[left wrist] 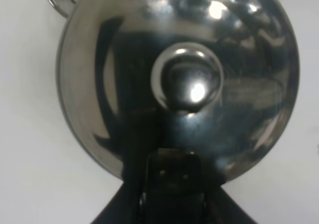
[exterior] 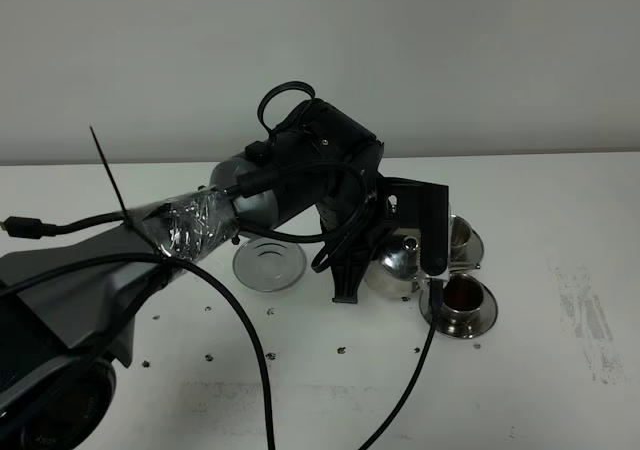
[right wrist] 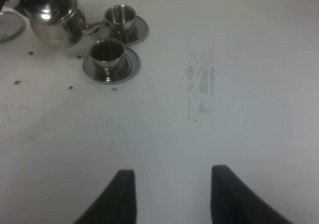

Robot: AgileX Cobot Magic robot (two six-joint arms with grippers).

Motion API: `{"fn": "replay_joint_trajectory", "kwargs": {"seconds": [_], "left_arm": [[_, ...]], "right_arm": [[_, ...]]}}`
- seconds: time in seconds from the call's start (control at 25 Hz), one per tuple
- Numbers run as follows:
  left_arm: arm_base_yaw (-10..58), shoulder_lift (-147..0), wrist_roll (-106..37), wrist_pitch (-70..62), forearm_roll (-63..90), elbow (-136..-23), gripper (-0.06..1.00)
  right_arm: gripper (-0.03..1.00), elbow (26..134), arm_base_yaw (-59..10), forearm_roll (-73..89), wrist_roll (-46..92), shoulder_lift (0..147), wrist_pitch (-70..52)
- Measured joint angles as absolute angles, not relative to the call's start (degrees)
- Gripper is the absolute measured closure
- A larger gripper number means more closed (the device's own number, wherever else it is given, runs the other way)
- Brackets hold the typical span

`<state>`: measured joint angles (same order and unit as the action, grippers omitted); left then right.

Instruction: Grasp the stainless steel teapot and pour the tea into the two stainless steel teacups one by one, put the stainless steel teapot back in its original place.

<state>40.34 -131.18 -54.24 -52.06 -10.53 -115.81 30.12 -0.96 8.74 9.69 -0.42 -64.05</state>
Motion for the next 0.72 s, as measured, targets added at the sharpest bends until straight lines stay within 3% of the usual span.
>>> {"fn": "replay_joint_trajectory", "kwargs": {"seconds": [0.32,0.72], "left_arm": [[39.67,-123.51,-44.56,-53.41,-6.90,-113.16,0.72],[34.71,-115.12,-32.79,-52.84,6.56,-98.33,0.72]], "right_arm": [[0.63,30.12,-0.96,8.74,9.69,-0.42,-64.05],[0.63,30.12,-0.96,8.74,9.69,-0.42,-64.05]]}}
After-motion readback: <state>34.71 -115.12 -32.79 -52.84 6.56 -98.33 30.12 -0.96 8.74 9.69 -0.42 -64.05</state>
